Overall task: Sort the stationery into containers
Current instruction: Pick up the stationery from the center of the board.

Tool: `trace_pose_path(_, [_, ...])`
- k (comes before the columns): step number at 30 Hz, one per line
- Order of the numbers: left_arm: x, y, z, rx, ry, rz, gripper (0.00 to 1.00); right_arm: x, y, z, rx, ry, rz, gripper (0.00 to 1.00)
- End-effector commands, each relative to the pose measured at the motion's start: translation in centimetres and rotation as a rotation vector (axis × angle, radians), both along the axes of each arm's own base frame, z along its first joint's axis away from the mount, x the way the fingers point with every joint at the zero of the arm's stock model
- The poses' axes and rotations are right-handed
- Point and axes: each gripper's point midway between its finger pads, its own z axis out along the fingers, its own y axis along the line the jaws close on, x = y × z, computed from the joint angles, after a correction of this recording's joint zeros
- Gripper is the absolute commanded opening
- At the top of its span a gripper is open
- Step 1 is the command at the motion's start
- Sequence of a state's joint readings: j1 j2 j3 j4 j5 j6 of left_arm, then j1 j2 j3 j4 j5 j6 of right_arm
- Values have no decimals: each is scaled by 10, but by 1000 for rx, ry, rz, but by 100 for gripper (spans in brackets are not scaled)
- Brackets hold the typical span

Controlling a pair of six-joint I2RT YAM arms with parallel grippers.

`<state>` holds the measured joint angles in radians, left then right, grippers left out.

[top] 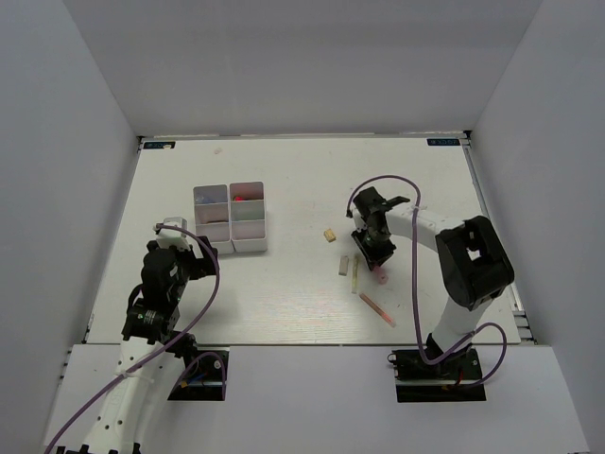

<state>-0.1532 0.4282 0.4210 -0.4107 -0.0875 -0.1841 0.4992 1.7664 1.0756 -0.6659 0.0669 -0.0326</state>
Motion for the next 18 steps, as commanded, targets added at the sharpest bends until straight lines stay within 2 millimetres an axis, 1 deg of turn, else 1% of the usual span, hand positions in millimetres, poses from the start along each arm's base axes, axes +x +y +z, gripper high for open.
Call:
trace_pose_path(1, [1,0,9,-3,-22,3,100,-16,-12,-41,-42,90,4,6])
trace_pose_path(3, [1,0,8,-2,-21,4,100,-13,-7,-34,-18,83,17,3])
trace_pose_path(4, [0,1,7,-2,-18,4,100,-12,-1,-31,12,83,48,3])
trace_pose_path(5, [1,0,8,-3,-21,3,100,-5,14,-15,83,50,74,0])
trace_pose_path(7, [1,0,8,-4,-22,2,100,1,25,1,144,24,133,0])
trace_pose_path(8, [1,0,9,-5,-25,3,100,19,44,29,219,-53,197,0])
trace_pose_path(10, [1,0,9,-3,-25,4,100,28,61,50,280,-99,275,0])
trace_pose_path(11, [1,0,7,-2,-19,3,100,36,80,71,344,-129,366,0])
trace_pose_path(12, [1,0,8,-3,-21,3,100,50,92,90,367,-172,392,0])
trace_pose_path(13, [1,0,7,0,-18,4,100,62,106,114,396,-219,428,0])
trace_pose_path(14, [1,1,6,3,-13,5,100,57,119,115,432,-183,488,0])
trace_pose_path(15, [1,2,5,5,-12,8,100,70,134,131,461,-220,517,0])
trace_pose_path(16, [1,2,5,5,-8,10,100,78,147,143,476,-234,547,0])
trace_pose_path(17, [1,1,4,10,-6,6,100,80,156,149,498,-240,583,0])
trace_pose_path(18, [1,3,1,14,2,11,100,77,174,140,522,-209,629,0])
